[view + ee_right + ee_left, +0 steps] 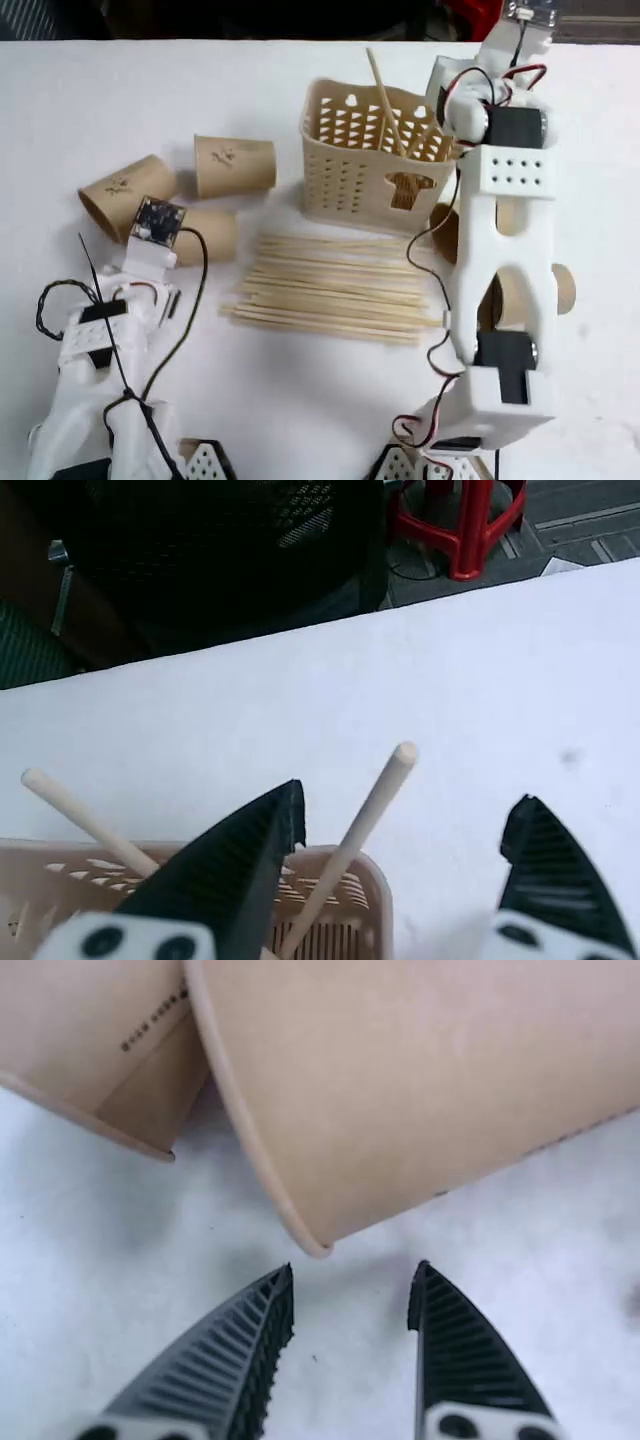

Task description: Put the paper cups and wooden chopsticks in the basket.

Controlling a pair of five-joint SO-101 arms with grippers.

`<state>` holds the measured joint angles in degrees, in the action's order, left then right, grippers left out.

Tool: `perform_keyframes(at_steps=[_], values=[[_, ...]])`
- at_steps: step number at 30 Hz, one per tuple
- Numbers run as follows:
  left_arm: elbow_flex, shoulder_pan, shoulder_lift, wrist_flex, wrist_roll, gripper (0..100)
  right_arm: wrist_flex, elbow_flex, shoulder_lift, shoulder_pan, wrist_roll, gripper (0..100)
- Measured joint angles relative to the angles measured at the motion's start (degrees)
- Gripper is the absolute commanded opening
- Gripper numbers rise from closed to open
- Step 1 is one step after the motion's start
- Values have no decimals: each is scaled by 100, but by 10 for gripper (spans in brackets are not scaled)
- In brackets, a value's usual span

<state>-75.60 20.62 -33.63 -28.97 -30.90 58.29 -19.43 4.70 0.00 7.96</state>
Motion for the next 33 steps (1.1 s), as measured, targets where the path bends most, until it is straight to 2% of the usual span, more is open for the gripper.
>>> perform_keyframes(at_steps=[4,5,7,11,26,33], values=[[0,0,0,0,0,196,-141,26,158,9,0,18],[0,0,0,0,0,196,-149,26,167,9,0,9],[0,0,0,0,0,196,-149,26,167,9,0,36],[0,0,0,0,0,196,-149,26,-35,9,0,16],[0,0,0,0,0,196,-149,9,-2022,-193,-264,15],[0,0,0,0,0,196,-149,-677,-2989,-255,-255,15]])
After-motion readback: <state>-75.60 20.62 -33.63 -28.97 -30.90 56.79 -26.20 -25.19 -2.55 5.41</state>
